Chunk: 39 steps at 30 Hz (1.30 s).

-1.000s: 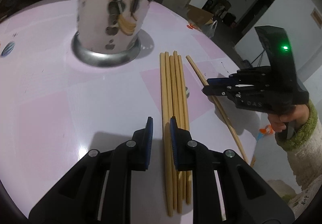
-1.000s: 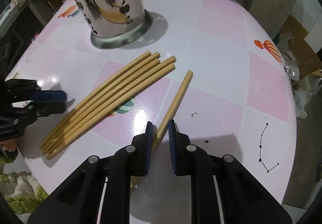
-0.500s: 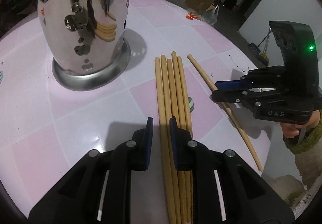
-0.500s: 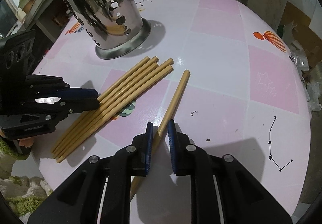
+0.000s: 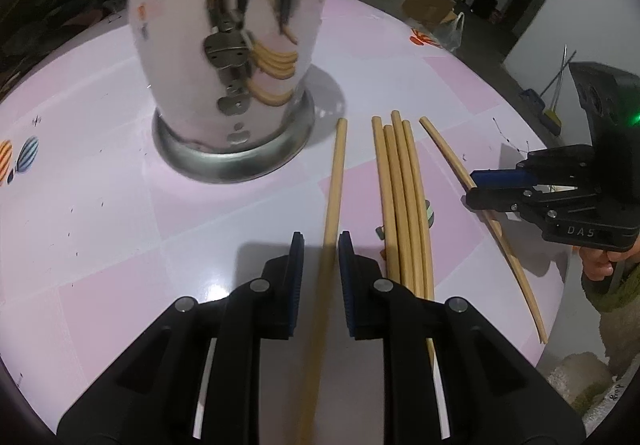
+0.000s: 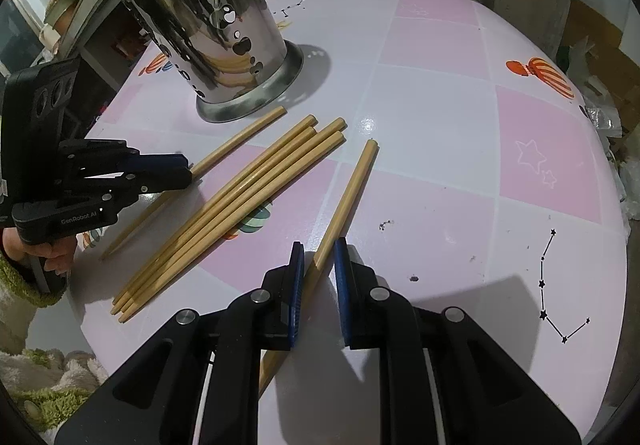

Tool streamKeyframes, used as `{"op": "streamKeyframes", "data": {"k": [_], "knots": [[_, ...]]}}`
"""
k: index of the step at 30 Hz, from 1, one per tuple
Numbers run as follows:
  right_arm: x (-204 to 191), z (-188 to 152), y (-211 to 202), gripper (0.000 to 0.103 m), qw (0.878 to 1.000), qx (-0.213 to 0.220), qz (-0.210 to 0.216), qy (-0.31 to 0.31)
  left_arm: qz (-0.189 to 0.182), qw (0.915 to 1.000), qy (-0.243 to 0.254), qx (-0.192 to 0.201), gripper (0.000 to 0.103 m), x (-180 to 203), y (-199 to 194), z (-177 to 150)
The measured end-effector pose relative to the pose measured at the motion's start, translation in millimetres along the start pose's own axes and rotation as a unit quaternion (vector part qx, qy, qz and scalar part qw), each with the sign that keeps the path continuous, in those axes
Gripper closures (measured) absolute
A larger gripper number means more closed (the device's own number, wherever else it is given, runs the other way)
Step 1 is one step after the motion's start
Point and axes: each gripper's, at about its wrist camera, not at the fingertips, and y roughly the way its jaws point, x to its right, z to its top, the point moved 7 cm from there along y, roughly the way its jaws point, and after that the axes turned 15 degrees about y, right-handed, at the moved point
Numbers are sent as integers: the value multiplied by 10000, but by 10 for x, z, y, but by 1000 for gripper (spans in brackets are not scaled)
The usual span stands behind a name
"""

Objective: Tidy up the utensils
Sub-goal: 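Grasp a single chopstick from the bundle with the left tool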

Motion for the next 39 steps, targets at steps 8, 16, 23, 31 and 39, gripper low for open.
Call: {"op": "streamKeyframes", "data": {"k": [8,16,23,31,39], "knots": [[5,-1,-9,87,10000,18,37,20,152,9995,256,-131,78,23,126,235],[13,1,-13,87,9999,20,91,62,385,9982,400,-227,79,60,258,413],[6,1,-13,87,9999,7,114,93,717,9938,822,-229,89,173,292,461],[10,21,3,87,9998,-78,85,174,691,9940,834,-159,98,166,277,434],[54,97,-12,75,9991,-119,51,416,521,9969,577,145,98,99,38,354]]}}
